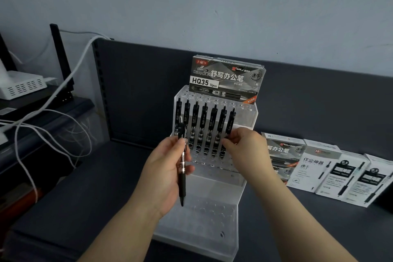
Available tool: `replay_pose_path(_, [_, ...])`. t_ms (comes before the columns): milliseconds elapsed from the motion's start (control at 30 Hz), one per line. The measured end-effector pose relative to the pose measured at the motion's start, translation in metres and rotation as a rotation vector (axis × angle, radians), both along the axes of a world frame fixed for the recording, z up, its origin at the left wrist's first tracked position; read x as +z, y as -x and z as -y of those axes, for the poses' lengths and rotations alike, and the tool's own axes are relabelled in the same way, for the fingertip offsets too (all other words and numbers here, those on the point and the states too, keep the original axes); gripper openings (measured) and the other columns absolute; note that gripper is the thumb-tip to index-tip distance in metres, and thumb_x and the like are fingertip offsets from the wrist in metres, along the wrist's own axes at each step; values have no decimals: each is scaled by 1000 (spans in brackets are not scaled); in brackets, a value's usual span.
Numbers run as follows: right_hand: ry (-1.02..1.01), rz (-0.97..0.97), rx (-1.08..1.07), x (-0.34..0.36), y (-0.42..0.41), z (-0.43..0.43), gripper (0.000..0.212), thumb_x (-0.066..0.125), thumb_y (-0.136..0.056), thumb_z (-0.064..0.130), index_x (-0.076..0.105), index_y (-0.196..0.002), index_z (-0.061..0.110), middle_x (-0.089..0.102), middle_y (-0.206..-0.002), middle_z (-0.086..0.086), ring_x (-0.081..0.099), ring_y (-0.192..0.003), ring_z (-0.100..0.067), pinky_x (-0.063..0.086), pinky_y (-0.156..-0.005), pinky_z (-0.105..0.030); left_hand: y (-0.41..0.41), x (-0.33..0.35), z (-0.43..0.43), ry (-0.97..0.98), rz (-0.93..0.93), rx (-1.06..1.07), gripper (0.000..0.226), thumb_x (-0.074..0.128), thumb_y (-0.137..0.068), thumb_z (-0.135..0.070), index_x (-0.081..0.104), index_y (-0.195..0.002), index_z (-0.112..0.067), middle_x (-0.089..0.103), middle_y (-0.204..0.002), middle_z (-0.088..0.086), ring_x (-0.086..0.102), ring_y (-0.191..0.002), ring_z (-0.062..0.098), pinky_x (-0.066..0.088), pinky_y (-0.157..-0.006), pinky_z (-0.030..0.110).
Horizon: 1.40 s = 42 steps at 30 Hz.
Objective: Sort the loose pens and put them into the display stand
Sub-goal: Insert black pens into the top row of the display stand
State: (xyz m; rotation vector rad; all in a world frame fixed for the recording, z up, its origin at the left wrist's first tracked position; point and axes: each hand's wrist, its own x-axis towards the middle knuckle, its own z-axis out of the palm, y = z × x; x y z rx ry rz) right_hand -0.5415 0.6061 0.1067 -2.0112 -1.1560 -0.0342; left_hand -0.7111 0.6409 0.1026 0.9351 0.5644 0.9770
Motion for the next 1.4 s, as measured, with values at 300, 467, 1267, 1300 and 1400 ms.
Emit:
replay_pose_path(300, [-232, -322, 308, 11, 30, 35, 12, 67, -84, 16, 64, -78, 25, 64, -65, 11, 54, -57, 1, 41, -53, -9, -12, -2, 9, 17, 45, -21, 25, 61, -77, -24, 69, -95, -9, 68, -83, 2, 60, -81, 16, 47, -80, 31])
replay_pose_path(467, [-110, -552, 563, 11, 43, 47, 11, 70, -81, 7, 69, -83, 17, 67, -66, 8, 58, -59, 3, 42, -53, -8, -26, 3, 24, 11, 76, -23, 19, 52, -89, -19, 69, -88, -9, 72, -78, 4, 69, -79, 16, 54, -71, 27])
replay_pose_path(1267, [-115, -35, 131, -8, -28, 14, 16, 60, -89, 23, 68, -98, 12, 60, -73, 5, 57, -72, -15, 38, -62, -22, -37, -42, -5, -1170, -1086, 337, 40, 43, -91, -41, 69, -109, -17, 63, -108, -5, 52, -103, 18, 31, -90, 26])
replay_pose_path(1300, [-100, -24, 122, -9, -28, 14, 17, 59, -89, 23, 68, -98, 11, 63, -75, 2, 59, -74, -17, 38, -64, -23, -37, -42, -5, -1167, -1092, 329, 35, 46, -92, -37, 68, -110, -17, 63, -109, -4, 51, -104, 19, 31, -90, 26])
replay_pose_path(1400, [-79, -2, 102, -10, -26, 14, 19, 59, -90, 23, 68, -99, 9, 70, -84, -5, 62, -79, -21, 37, -65, -23, -36, -40, -5, -1173, -1109, 322, 29, 49, -94, -31, 67, -112, -18, 62, -111, -4, 49, -107, 20, 32, -91, 29])
